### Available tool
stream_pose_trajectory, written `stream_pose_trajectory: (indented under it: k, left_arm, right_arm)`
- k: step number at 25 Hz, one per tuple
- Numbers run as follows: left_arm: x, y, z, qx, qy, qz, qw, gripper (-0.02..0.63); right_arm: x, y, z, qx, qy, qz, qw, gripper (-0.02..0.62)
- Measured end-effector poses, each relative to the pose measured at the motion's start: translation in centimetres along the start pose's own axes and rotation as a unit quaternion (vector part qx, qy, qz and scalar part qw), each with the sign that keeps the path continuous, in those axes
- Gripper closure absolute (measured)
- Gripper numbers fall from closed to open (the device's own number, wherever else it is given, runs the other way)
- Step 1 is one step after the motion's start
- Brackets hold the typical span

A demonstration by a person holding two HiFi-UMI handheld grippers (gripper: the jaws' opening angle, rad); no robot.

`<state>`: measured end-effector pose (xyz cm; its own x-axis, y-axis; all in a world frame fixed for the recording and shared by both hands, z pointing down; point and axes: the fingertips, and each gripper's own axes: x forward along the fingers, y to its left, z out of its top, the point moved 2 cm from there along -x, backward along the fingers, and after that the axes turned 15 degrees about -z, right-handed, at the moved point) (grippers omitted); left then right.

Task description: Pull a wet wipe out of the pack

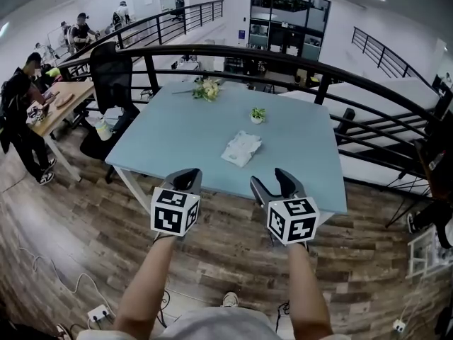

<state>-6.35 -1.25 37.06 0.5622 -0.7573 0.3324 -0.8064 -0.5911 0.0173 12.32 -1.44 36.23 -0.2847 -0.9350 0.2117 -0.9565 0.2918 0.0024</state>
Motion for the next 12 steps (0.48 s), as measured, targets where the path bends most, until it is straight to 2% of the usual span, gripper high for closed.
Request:
stream_pose_trajectory:
  k: [12]
  left_arm:
    - [5.0,-0.2,1.2,0.004,0.003,-0.001,1.0000,0.613]
  right_arm:
    - [3.1,-3.4,-0.3,-0.003,0.005,0.004,1.000,0.327]
